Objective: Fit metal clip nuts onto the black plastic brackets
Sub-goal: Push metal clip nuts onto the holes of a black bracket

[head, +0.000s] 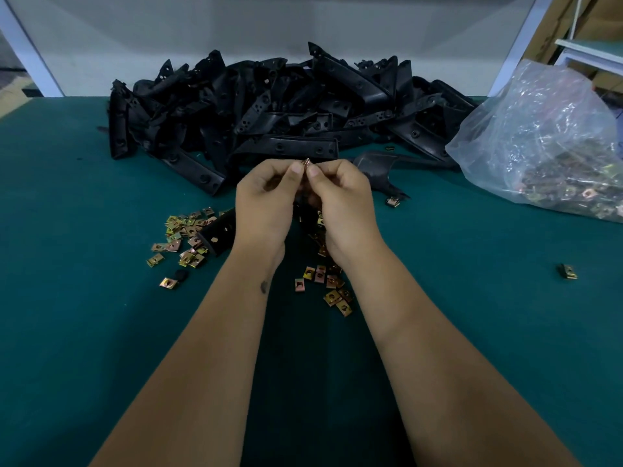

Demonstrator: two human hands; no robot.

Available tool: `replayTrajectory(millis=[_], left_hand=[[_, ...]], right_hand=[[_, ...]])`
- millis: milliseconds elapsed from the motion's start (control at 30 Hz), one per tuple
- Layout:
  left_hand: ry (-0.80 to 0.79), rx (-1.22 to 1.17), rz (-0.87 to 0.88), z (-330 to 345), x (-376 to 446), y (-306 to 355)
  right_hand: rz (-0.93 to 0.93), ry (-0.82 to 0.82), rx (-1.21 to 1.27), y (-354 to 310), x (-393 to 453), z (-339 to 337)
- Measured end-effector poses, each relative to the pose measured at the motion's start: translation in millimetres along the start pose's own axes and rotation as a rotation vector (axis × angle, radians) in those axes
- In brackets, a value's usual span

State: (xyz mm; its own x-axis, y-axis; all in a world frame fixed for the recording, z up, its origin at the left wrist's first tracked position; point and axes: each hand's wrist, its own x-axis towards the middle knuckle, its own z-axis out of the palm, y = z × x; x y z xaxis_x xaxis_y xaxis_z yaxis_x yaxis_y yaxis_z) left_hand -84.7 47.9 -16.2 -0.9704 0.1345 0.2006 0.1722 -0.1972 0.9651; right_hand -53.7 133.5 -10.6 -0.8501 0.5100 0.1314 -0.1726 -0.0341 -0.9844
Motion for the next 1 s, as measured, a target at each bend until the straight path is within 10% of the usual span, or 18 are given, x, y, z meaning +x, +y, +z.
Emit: replayTrajectory(millis=[167,400,1000], left_hand=[[0.034,-0.237,-0.074,8,-2,0],[0.199,-0.358,-0.137,-6,9,7],[0.031,0.996,0.256,-20,8,-7]], right_hand=[[0.174,-0.005,0.391,-8,-2,9],[-0.012,-0.007,0.018,-8,1,-6],[0.103,0.076,0.267,-2,9,-29]])
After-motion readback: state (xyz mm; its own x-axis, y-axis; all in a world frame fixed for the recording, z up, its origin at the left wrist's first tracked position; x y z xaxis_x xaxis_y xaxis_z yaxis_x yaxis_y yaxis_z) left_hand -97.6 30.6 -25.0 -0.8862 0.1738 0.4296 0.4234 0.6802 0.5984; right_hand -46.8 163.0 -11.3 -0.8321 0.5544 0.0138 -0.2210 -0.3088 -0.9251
